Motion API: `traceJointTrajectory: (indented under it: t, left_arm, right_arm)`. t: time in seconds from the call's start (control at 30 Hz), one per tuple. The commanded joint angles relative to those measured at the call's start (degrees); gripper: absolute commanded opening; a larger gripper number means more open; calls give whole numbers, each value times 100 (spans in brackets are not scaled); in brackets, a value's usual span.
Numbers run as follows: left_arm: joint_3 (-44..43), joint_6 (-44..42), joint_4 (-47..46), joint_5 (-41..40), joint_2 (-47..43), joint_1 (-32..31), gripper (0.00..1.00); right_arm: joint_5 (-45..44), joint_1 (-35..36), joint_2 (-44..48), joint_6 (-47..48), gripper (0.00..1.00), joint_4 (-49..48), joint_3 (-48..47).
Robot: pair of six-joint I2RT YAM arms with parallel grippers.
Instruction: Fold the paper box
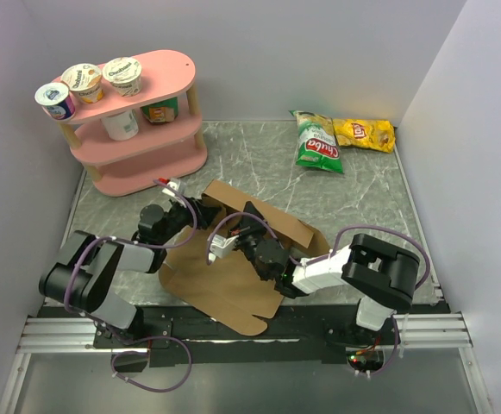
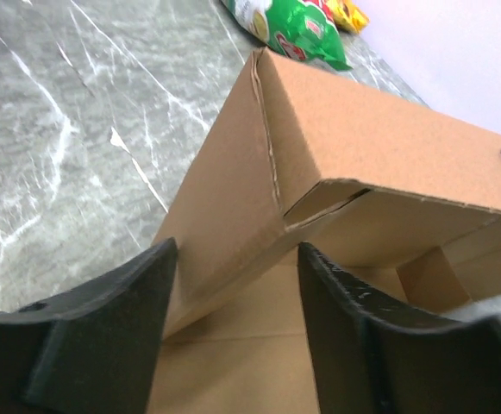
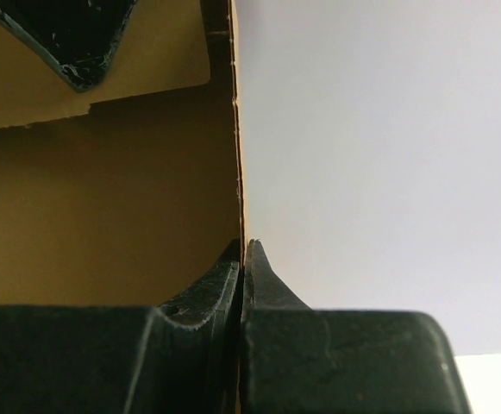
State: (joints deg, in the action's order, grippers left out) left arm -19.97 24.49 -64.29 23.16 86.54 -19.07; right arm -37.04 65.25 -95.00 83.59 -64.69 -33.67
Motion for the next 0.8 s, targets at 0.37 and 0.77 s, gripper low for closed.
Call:
traceJointTrajectory:
  t: [0.37, 0.77]
  left_arm:
    - [-210, -357, -1243, -1709, 556, -694, 44]
    - [-78, -260, -1490, -1902, 820, -756, 25]
  right_arm:
    - [-40, 66, -255, -494, 0, 159, 124]
    - [-357, 189, -677, -10, 0, -694, 370]
